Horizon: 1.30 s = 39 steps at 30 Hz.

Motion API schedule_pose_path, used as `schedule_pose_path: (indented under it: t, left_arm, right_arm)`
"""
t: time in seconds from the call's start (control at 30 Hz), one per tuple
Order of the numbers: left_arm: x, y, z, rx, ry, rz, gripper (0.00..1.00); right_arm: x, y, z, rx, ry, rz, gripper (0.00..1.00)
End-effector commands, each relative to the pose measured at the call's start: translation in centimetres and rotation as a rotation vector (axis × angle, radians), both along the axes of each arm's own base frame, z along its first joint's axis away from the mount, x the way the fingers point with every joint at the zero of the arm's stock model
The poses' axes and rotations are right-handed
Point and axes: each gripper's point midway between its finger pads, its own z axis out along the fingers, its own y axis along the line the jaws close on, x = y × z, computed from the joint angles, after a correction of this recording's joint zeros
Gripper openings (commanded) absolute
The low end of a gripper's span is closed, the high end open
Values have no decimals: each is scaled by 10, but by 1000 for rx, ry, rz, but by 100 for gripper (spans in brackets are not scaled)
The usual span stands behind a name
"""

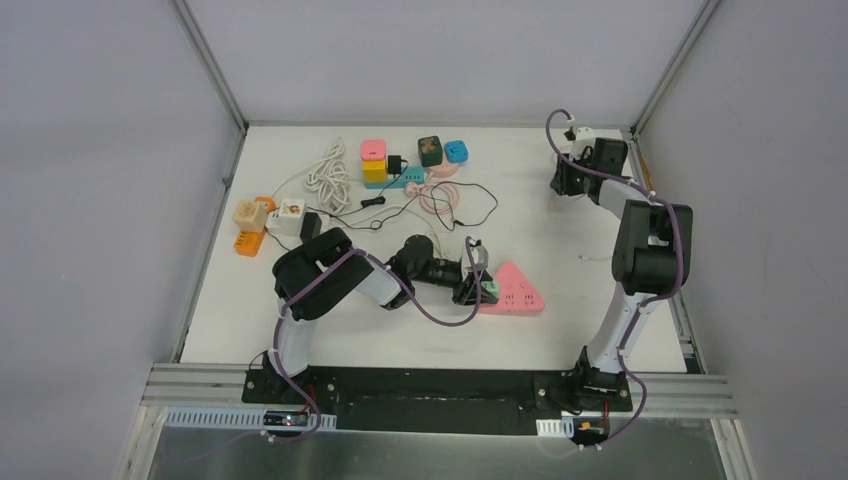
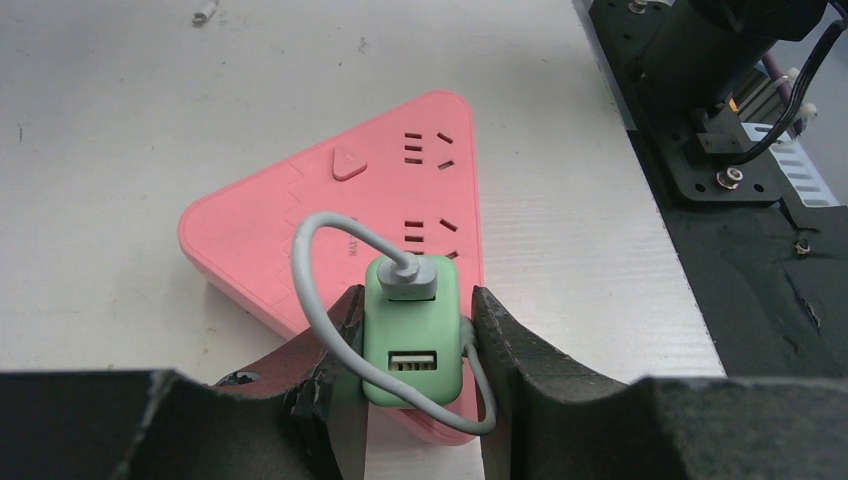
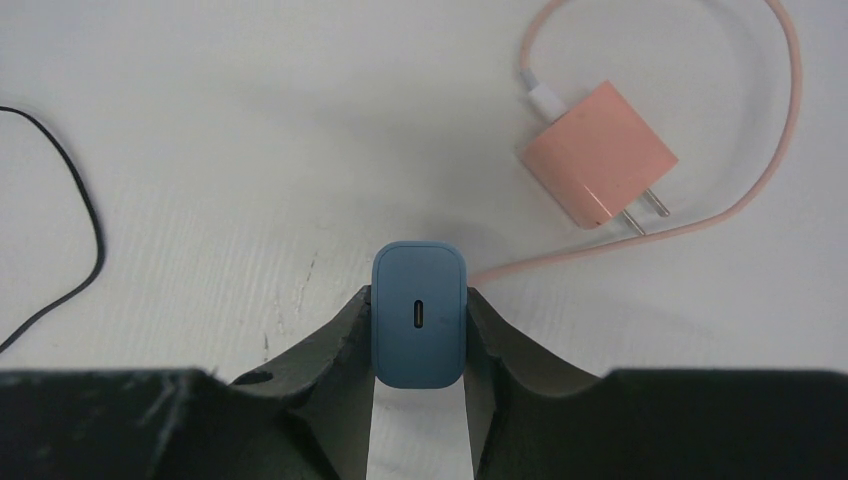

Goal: Pull the plug off the socket
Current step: Place the plug at the center of the board.

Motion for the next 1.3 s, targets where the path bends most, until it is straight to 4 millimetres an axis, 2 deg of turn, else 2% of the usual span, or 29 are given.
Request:
schedule_pose_path:
  t: [0.0,0.33,0.6,1.27]
  left_arm:
    - [-3,2,-8,41,12,7,0]
    - [-4,3,-9,43,12,6,0]
    - [-4,2,-9,43,12,5,0]
    - [-4,2,-9,43,10,4,0]
  right_arm:
    - [18,-9,14,5,-49,-25,3]
    - [17,-27,3,7,-17,-59,3]
    - [16,-37,11,6,-26,-78,3]
    - [12,-44,30,3,-49,-93,3]
